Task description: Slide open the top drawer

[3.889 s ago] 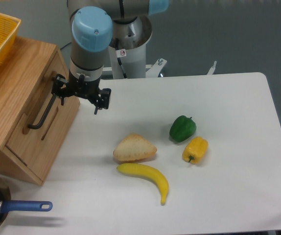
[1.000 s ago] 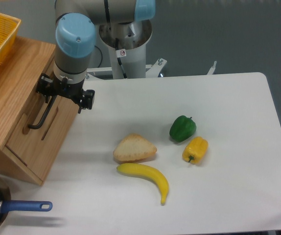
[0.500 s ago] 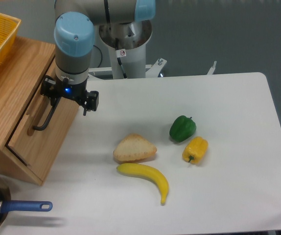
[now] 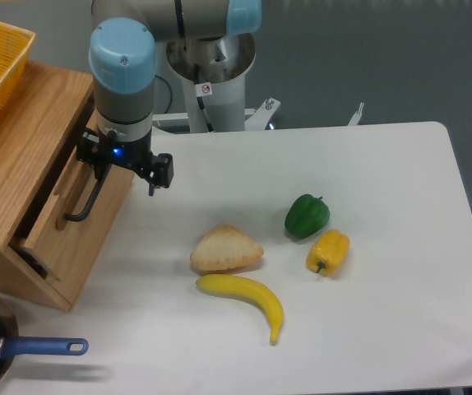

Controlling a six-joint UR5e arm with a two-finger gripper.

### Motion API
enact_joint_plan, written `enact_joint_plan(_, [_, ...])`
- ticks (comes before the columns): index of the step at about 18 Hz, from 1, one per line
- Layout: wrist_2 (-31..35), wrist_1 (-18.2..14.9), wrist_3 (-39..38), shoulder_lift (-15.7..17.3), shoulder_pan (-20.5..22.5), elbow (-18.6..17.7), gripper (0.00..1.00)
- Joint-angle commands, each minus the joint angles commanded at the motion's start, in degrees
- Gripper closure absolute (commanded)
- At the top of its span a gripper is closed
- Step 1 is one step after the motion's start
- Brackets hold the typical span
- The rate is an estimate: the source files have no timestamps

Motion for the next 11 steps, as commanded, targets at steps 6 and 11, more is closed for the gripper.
enact_joint_plan(6, [1.8, 0.0, 0.8, -0.4, 0.4, 0.4, 0.00])
enact_joint_plan(11, [4.1, 0.0, 2.2, -1.2, 0.8, 1.0, 0.00])
